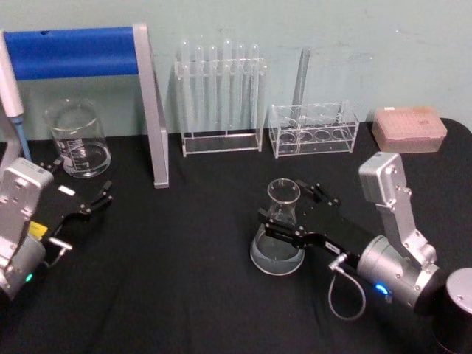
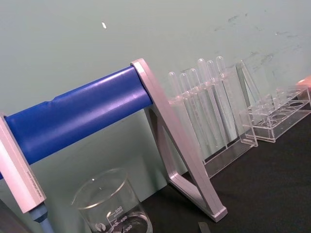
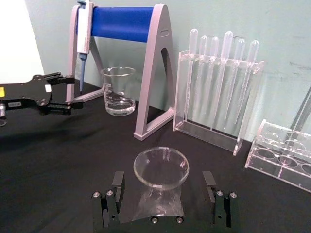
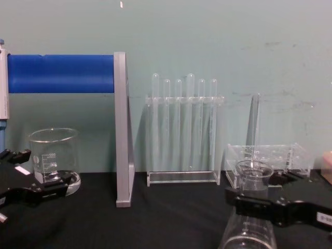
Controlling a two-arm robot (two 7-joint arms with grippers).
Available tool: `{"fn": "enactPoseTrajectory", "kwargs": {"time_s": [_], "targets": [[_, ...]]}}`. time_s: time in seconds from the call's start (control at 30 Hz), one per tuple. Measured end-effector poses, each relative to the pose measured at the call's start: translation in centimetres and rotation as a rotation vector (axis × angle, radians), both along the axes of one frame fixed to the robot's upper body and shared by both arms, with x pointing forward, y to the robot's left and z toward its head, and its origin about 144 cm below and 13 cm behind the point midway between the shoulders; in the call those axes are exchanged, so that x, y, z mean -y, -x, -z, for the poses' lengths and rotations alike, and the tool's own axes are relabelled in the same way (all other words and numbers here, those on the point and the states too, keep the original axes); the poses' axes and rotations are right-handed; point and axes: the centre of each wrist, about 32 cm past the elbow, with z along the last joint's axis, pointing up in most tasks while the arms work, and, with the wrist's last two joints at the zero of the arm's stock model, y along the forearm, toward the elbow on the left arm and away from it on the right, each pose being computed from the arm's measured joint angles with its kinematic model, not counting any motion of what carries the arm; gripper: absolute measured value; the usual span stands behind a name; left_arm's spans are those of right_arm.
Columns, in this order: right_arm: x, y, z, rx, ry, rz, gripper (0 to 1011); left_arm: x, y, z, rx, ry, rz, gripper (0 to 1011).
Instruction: Grasp the erlenmeyer flask with one hand, shake it three times, then place it back.
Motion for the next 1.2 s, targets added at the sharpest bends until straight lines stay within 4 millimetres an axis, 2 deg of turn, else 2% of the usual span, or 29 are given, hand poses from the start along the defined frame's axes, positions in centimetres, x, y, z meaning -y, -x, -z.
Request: {"fn": "enactPoseTrajectory", "kwargs": {"time_s": [0.2,0.73,0.93,1.2], "targets": [[1.1,0.9,0.0,-0.006,0.005,-0.017,1000,0.0,0.0,0.0,0.000,0.000,0.000,1001],[6.1,4.4,0.0,-0.013,0.033,-0.022,1000,0.0,0.0,0.0,0.000,0.000,0.000,1001],[7.3,4.4,-0.1,-0.002,0.040,0.032,1000,0.0,0.0,0.0,0.000,0.000,0.000,1001],[7.4,2.4,-0.2,0.052,0.058,0.186,1000,0.0,0.0,0.0,0.000,0.000,0.000,1001]]}}
